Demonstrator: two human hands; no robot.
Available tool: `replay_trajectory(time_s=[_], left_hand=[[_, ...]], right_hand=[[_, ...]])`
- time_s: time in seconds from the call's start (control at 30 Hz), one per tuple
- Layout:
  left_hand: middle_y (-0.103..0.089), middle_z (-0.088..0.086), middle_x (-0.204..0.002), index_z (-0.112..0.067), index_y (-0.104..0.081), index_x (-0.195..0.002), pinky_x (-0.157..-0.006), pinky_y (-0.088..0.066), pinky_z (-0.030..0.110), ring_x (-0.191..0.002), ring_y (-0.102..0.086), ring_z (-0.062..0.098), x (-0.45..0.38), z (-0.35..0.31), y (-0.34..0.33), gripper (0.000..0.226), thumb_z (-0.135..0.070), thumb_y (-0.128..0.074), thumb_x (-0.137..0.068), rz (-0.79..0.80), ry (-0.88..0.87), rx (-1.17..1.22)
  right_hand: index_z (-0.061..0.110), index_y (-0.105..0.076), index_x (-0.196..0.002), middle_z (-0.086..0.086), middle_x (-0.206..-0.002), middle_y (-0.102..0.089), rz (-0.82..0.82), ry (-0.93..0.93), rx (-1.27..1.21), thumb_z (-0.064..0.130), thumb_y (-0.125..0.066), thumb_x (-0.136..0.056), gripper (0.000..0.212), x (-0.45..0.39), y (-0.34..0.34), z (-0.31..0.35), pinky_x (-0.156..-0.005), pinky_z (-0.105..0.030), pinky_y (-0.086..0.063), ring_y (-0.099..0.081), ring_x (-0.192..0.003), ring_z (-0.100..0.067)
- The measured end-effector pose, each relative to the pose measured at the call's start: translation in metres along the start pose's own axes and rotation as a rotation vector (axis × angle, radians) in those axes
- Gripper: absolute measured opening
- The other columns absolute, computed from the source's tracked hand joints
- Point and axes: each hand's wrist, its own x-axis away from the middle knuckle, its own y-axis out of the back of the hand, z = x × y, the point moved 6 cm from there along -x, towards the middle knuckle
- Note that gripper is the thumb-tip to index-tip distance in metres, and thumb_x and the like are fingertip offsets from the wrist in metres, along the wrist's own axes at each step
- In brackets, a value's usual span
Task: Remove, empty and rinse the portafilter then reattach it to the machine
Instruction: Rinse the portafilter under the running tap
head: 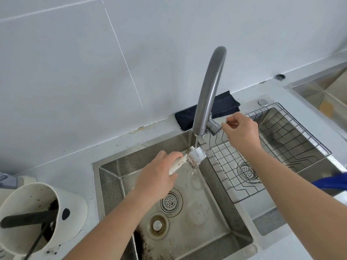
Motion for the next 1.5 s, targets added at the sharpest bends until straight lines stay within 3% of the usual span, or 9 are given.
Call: replay_trajectory(time_s=[0.17, 0.3, 0.43, 0.6, 0.77, 1.0, 1.13, 1.4, 1.5], left_hand=[[-0.044, -0.006, -0.097, -0.038, -0.046, -0.125, -0.057, -0.048, 0.033, -0.067, -0.052, 0.016, 0.000, 0.001, 0.006, 0.052, -0.014, -0.067, -0.084, -0.070, 0.018, -0.036], [-0.046, -0.005, -0.097, -0.034, -0.049, -0.122, -0.055, -0.042, 0.029, -0.066, -0.052, 0.016, 0.002, 0.007, 0.008, 0.052, -0.011, -0.070, -0.080, -0.090, 0.056, -0.040], [-0.046, -0.004, -0.095, -0.031, -0.050, -0.119, -0.052, -0.039, 0.028, -0.062, -0.052, 0.019, 0.005, 0.014, 0.008, 0.050, -0.007, -0.070, -0.079, -0.124, 0.075, -0.070], [-0.045, -0.005, -0.093, -0.032, -0.049, -0.118, -0.052, -0.046, 0.036, -0.061, -0.053, 0.022, 0.009, 0.023, 0.012, 0.053, -0.006, -0.069, -0.077, -0.164, 0.093, -0.109], [-0.048, -0.002, -0.091, -0.029, -0.053, -0.114, -0.052, -0.044, 0.037, -0.059, -0.053, 0.025, 0.012, 0.028, 0.021, 0.050, -0.004, -0.071, -0.075, -0.227, 0.100, -0.114], [-0.052, 0.002, -0.092, -0.023, -0.057, -0.115, -0.051, -0.046, 0.039, -0.061, -0.052, 0.024, 0.014, 0.033, 0.030, 0.051, -0.001, -0.075, -0.073, -0.285, 0.091, -0.131], [-0.054, 0.004, -0.092, -0.021, -0.058, -0.114, -0.052, -0.045, 0.038, -0.061, -0.051, 0.024, 0.014, 0.033, 0.034, 0.052, 0.001, -0.077, -0.070, -0.306, 0.075, -0.150], [-0.053, 0.002, -0.090, -0.022, -0.058, -0.114, -0.051, -0.045, 0.037, -0.061, -0.050, 0.022, 0.021, 0.029, 0.036, 0.052, 0.000, -0.077, -0.071, -0.338, 0.056, -0.144], [-0.053, 0.003, -0.087, -0.020, -0.060, -0.112, -0.049, -0.040, 0.034, -0.058, -0.042, 0.019, 0.025, 0.026, 0.039, 0.050, 0.001, -0.077, -0.069, -0.361, 0.042, -0.158]], right_hand=[[0.025, -0.065, -0.089, 0.012, -0.080, -0.067, -0.001, -0.001, -0.029, 0.025, -0.070, -0.089, 0.005, 0.001, 0.000, -0.002, -0.056, -0.024, -0.050, -0.063, -0.067, -0.008], [0.028, -0.068, -0.091, 0.017, -0.081, -0.068, -0.010, -0.011, -0.071, 0.030, -0.070, -0.089, 0.003, 0.003, 0.003, -0.004, -0.062, -0.013, -0.043, -0.063, -0.074, 0.004], [0.030, -0.069, -0.093, 0.018, -0.081, -0.069, 0.002, -0.033, -0.104, 0.031, -0.070, -0.088, 0.005, 0.003, 0.004, -0.005, -0.049, -0.002, -0.041, -0.063, -0.067, 0.009], [0.032, -0.065, -0.090, 0.020, -0.081, -0.069, -0.003, -0.051, -0.094, 0.032, -0.073, -0.086, 0.009, 0.000, 0.004, -0.005, -0.050, -0.004, -0.040, -0.061, -0.069, 0.016], [0.030, -0.067, -0.087, 0.016, -0.080, -0.070, -0.010, -0.056, -0.098, 0.031, -0.075, -0.086, 0.008, -0.002, 0.004, -0.006, -0.053, -0.009, -0.042, -0.063, -0.067, 0.007], [0.030, -0.072, -0.091, 0.018, -0.077, -0.071, -0.024, -0.042, -0.126, 0.032, -0.075, -0.086, 0.007, -0.010, 0.001, 0.000, -0.045, -0.012, -0.047, -0.058, -0.050, 0.005], [0.024, -0.076, -0.099, 0.019, -0.077, -0.070, -0.038, -0.029, -0.102, 0.032, -0.075, -0.085, 0.016, -0.015, -0.001, 0.003, -0.060, -0.023, -0.052, -0.062, -0.060, -0.002], [0.021, -0.075, -0.102, 0.018, -0.078, -0.069, -0.034, -0.024, -0.087, 0.030, -0.073, -0.087, 0.018, -0.013, -0.001, 0.003, -0.055, -0.018, -0.047, -0.062, -0.062, -0.002], [0.019, -0.075, -0.103, 0.016, -0.079, -0.069, -0.027, -0.033, -0.087, 0.029, -0.073, -0.088, 0.019, -0.012, -0.001, 0.005, -0.060, -0.024, -0.052, -0.062, -0.063, -0.005]])
